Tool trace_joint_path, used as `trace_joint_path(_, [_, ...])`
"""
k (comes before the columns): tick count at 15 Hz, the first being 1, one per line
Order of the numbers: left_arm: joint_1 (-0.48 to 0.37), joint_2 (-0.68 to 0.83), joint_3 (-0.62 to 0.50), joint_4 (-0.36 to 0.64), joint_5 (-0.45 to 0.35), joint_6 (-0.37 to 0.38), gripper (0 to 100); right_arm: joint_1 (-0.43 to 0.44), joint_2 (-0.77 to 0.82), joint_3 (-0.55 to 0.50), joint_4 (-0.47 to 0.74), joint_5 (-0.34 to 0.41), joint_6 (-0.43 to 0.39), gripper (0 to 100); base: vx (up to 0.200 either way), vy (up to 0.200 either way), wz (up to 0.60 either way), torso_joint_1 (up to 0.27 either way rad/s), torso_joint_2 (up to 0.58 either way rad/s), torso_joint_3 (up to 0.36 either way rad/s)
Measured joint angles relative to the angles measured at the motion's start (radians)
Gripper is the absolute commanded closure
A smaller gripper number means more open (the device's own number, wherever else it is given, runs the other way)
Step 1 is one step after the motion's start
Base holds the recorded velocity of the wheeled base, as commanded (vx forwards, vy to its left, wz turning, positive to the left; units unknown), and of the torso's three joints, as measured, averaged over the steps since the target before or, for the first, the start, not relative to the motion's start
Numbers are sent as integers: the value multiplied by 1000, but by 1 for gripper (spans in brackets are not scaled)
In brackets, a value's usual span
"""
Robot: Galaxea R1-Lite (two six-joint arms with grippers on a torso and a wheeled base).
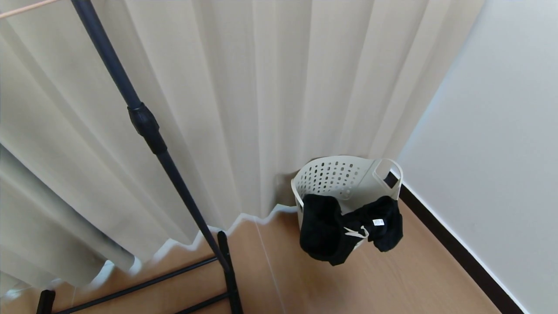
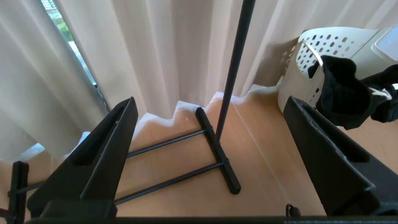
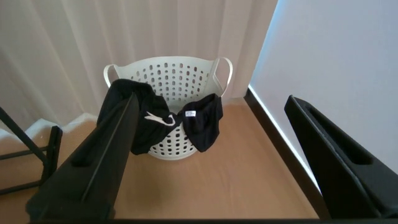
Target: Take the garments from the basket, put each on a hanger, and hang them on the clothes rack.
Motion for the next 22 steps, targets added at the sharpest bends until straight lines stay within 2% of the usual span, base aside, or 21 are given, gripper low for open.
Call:
trace_joint_path(15, [1,1,0,1,0,2,0,0,0,0,0,1,-2,0,0,0,0,3,3,-196])
trace_joint_path(20, [0,1,0,0,1,4,0,0,0,0,-2,5,-29,0,0,0,0,1,2,-181])
trace_joint_path(22, [0,0,0,-4,6,3,0,0,1,0,8,30,-50,0,0,0,0,5,5,-61])
